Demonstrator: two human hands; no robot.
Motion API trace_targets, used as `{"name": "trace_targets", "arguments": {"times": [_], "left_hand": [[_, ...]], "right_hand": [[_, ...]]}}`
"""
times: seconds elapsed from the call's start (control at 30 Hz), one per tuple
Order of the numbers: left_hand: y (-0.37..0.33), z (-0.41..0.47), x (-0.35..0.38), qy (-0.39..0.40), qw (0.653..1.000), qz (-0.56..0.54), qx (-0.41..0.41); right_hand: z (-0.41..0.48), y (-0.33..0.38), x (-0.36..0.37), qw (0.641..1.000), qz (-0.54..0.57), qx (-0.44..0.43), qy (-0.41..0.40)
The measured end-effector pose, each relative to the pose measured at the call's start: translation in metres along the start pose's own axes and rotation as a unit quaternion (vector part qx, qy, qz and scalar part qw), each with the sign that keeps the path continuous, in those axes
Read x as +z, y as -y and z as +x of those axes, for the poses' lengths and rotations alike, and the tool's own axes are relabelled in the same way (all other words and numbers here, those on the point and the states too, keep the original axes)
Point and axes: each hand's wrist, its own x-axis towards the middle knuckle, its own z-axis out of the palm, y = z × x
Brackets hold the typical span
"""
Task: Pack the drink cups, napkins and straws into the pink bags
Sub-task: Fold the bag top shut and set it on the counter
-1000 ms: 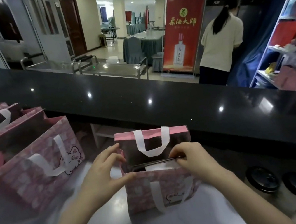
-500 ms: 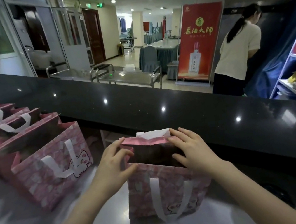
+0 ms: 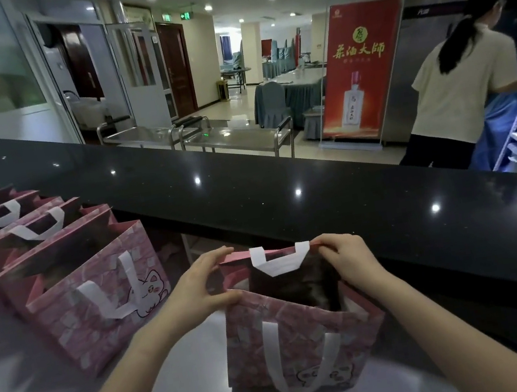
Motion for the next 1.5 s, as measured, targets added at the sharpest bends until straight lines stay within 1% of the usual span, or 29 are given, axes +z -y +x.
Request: {"name": "trace_targets", "arguments": {"times": [0.03, 0.1, 0.17, 0.3, 0.47, 0.6, 0.67, 0.7, 0.77, 0.83, 1.0, 1.13, 1.23, 1.37, 1.5], "left_hand": [[-0.001, -0.001, -0.002, 0.002, 1.000, -0.023, 0.000], [-0.002, -0.002, -0.007, 0.004, 0.999, -0.035, 0.003], [-0.002, -0.002, -0.011, 0.003, 1.000, -0.018, 0.003], [-0.001, -0.002, -0.007, -0.009, 0.999, 0.026, 0.018], [-0.004, 0.002, 0.008, -0.052, 0.995, 0.075, 0.044], [-0.001, -0.003, 0.014, -0.079, 0.993, 0.076, 0.047], [-0.001, -0.007, 0.018, -0.091, 0.992, 0.067, 0.051], [-0.001, -0.008, 0.021, -0.097, 0.992, 0.065, 0.051], [-0.003, -0.012, 0.025, -0.108, 0.991, 0.062, 0.050], [-0.006, -0.016, 0.028, -0.117, 0.989, 0.070, 0.061], [-0.008, -0.026, 0.030, -0.118, 0.982, 0.117, 0.087], [-0.009, -0.033, 0.031, -0.112, 0.983, 0.113, 0.091], [-0.016, -0.033, 0.033, -0.124, 0.983, 0.117, 0.073], [-0.022, -0.030, 0.039, -0.164, 0.982, 0.083, 0.047], [-0.019, -0.032, 0.043, -0.182, 0.978, 0.088, 0.057]], "right_hand": [[0.000, -0.001, -0.005, 1.000, 0.013, 0.000, 0.021], [-0.001, -0.002, -0.014, 0.998, 0.029, 0.000, 0.057], [-0.001, -0.002, -0.025, 0.995, 0.052, 0.007, 0.085], [-0.008, 0.004, -0.040, 0.982, 0.075, 0.018, 0.170], [-0.020, 0.008, -0.043, 0.978, 0.011, 0.013, 0.206], [-0.034, 0.007, -0.049, 0.959, -0.006, 0.026, 0.281], [-0.044, 0.004, -0.048, 0.950, -0.043, 0.029, 0.308], [-0.049, 0.002, -0.046, 0.948, -0.073, 0.021, 0.308], [-0.057, -0.003, -0.039, 0.949, -0.127, -0.005, 0.288], [-0.063, -0.006, -0.033, 0.959, -0.142, -0.021, 0.243], [-0.078, -0.008, -0.019, 0.987, -0.103, -0.008, 0.124], [-0.089, -0.003, -0.005, 0.995, -0.091, -0.010, 0.038], [-0.094, 0.001, 0.003, 0.999, -0.043, 0.013, -0.005], [-0.097, 0.003, 0.007, 0.997, 0.042, 0.034, -0.052], [-0.098, 0.001, 0.007, 0.993, 0.072, 0.055, -0.079]]}}
